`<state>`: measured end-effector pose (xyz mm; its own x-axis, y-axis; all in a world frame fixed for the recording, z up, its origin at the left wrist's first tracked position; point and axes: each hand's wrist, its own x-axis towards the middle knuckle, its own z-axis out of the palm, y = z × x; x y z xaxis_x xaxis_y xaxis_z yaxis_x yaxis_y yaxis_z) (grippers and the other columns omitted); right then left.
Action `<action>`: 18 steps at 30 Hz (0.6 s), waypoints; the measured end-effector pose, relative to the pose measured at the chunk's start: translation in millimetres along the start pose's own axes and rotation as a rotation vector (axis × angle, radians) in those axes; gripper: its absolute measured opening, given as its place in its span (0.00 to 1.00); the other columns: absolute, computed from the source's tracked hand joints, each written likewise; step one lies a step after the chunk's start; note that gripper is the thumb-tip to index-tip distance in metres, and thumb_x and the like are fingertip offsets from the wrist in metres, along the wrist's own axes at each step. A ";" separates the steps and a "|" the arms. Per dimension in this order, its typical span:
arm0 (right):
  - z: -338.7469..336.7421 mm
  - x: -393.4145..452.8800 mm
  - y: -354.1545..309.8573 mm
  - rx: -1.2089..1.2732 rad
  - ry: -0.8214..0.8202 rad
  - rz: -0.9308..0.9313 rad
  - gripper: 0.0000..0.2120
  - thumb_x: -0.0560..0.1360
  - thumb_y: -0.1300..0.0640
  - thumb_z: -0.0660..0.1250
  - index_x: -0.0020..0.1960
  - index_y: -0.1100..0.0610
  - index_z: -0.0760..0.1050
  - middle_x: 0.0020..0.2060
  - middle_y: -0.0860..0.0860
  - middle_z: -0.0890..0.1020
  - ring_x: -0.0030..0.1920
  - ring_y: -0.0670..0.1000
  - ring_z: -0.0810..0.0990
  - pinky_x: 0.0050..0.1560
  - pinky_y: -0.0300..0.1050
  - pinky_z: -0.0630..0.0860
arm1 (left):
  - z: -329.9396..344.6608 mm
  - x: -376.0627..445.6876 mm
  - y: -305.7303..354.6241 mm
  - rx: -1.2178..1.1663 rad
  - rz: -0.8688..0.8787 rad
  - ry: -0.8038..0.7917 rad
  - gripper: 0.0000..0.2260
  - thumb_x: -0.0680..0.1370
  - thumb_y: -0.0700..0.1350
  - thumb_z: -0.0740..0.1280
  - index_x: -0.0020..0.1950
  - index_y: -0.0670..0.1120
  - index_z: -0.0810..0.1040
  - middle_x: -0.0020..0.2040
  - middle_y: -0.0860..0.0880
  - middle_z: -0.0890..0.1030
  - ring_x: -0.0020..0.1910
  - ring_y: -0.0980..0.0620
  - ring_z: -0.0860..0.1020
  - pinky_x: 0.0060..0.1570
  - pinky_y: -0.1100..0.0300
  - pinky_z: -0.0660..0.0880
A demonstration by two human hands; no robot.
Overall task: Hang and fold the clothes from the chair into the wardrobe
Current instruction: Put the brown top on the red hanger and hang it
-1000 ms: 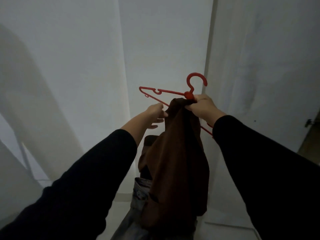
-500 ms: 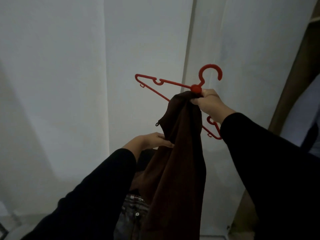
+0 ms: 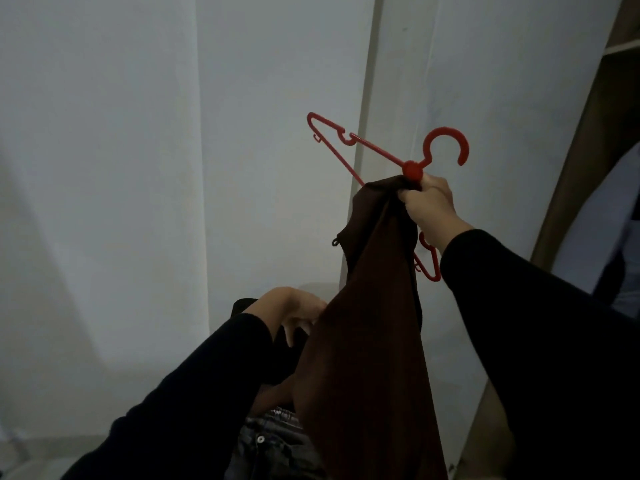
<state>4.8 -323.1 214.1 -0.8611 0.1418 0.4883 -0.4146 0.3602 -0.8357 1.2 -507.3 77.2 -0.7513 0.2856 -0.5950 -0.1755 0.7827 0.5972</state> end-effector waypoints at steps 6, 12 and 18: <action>-15.2 7.8 16.7 0.033 0.080 0.061 0.05 0.79 0.60 0.61 0.53 0.53 0.73 0.42 0.47 0.75 0.41 0.42 0.73 0.36 0.33 0.67 | 4.4 4.8 9.3 -0.069 0.075 0.042 0.11 0.80 0.35 0.58 0.61 0.39 0.73 0.34 0.49 0.80 0.37 0.54 0.79 0.56 0.55 0.77; -28.4 9.7 33.1 -0.035 0.001 0.105 0.06 0.78 0.61 0.62 0.54 0.54 0.74 0.46 0.50 0.76 0.44 0.46 0.74 0.42 0.36 0.70 | -8.4 2.0 17.4 -0.168 0.061 0.432 0.09 0.80 0.38 0.54 0.46 0.40 0.73 0.35 0.46 0.75 0.34 0.51 0.77 0.44 0.52 0.81; -36.8 11.1 44.0 0.022 -0.101 0.175 0.09 0.78 0.53 0.63 0.56 0.55 0.73 0.37 0.48 0.71 0.38 0.47 0.70 0.39 0.40 0.67 | -35.3 -6.7 44.6 -0.807 0.269 0.718 0.16 0.82 0.47 0.52 0.62 0.37 0.69 0.51 0.41 0.77 0.49 0.45 0.77 0.51 0.50 0.78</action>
<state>-12.2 -271.7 192.0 -0.9452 0.1066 0.3087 -0.2618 0.3176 -0.9114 -24.0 -493.9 126.8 -0.9750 -0.1989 -0.0996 -0.1174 0.0799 0.9899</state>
